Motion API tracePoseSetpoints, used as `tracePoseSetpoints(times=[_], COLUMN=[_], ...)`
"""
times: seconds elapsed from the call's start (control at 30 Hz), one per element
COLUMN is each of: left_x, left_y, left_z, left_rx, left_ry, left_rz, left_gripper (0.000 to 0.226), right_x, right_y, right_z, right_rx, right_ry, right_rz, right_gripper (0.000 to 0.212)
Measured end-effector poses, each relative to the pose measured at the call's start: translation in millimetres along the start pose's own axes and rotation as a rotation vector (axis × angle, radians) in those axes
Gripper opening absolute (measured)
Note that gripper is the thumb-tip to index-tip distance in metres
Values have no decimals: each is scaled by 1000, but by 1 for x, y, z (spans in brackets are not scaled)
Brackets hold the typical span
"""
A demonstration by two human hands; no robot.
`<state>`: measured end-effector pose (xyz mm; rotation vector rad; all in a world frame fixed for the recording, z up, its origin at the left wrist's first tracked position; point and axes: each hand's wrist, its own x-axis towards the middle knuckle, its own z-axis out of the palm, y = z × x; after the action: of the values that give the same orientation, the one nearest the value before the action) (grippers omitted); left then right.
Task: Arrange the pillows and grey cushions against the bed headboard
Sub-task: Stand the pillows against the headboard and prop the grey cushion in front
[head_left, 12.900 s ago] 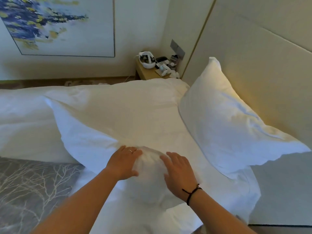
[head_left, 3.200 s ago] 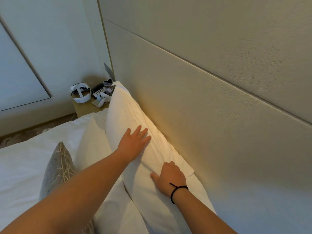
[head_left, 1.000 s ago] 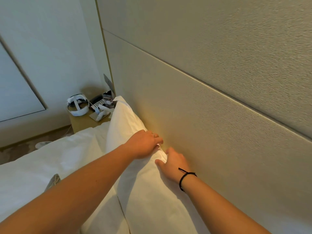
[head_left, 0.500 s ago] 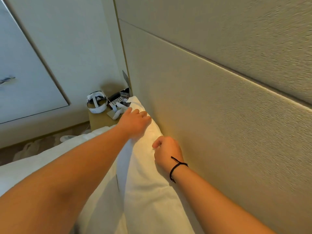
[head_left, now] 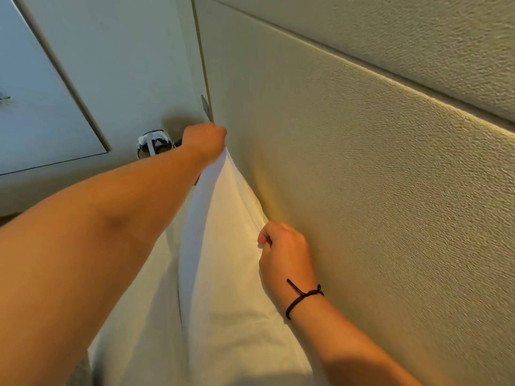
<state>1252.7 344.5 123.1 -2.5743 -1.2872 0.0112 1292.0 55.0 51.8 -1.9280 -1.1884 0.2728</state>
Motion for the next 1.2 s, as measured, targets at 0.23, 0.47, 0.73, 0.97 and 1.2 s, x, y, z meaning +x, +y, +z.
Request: tracePoseSetpoints(times=[0.23, 0.47, 0.73, 0.97, 1.2], left_x=[-21, -137, -201, -224, -240], left_y=[9, 51, 89, 90, 101], left_z=[7, 12, -12, -36, -50], left_rx=[-219, -219, -142, -96, -216], left_ry=[-16, -78, -412, -225, 83], left_rz=[-28, 761, 903, 909, 647], left_gripper=[54, 35, 32, 30, 18], right_x=[-3, -35, -139, -217, -264], right_y=[10, 9, 7, 0, -14], right_z=[0, -16, -87, -145, -166], right_rx=[-138, 129, 108, -37, -51], right_ry=[-61, -90, -103, -266, -48], right_rz=[19, 310, 438, 350, 354], right_gripper=[39, 20, 22, 23, 29])
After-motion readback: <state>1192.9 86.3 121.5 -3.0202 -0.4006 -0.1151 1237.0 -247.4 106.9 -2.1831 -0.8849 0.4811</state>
